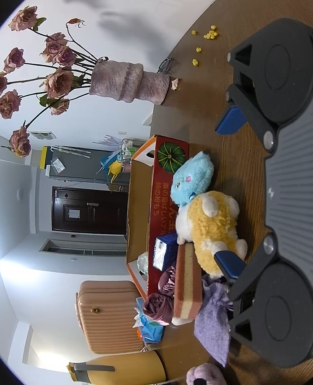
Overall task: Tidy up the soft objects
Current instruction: 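Close the left tool on the lilac fuzzy towel roll and lift it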
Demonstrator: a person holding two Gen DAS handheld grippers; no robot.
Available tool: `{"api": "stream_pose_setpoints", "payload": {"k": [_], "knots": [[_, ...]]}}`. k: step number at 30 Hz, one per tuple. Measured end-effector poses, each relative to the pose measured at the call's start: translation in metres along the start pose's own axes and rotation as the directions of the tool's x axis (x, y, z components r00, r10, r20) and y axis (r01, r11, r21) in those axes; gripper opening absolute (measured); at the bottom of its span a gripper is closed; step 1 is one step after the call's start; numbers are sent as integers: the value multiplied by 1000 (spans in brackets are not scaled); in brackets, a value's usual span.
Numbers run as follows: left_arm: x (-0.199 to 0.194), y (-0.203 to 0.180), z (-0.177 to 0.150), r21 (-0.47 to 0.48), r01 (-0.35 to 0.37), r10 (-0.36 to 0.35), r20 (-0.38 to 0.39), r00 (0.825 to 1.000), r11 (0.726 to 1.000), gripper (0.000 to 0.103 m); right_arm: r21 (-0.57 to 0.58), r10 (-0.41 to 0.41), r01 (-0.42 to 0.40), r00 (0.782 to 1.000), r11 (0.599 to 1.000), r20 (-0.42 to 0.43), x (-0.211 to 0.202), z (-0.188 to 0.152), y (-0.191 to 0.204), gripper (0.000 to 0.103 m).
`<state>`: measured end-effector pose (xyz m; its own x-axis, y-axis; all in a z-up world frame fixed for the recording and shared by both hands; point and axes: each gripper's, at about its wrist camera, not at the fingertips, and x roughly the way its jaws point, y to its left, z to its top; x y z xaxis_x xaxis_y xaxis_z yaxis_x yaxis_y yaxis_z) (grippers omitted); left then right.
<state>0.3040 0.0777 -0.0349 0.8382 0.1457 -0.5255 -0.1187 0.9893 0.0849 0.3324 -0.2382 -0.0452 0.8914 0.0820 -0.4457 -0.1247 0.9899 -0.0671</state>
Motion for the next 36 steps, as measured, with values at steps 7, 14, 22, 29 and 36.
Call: {"api": "stream_pose_setpoints", "payload": {"k": [7,14,22,29,36], "knots": [[23,10,-4,-47,48,-53,-104,993,998,103,-2,-2,2,1000,1000,-2,1,0,0,103],[33,9,-5,-64,91,-99,-152,983,994,62,-2,-5,5,1000,1000,-8,3,-1,1,103],[27,9,-3,-72,99,-106,-103,989,992,48,4,-16,16,1000,1000,2,2,-1,1,103],[20,15,1,-92,57,-62,-54,997,994,48,10,4,-4,1000,1000,15,-1,1,10,103],[12,22,4,-115,24,-25,-7,1000,993,48,-4,56,-56,998,998,34,-3,2,31,103]]}}
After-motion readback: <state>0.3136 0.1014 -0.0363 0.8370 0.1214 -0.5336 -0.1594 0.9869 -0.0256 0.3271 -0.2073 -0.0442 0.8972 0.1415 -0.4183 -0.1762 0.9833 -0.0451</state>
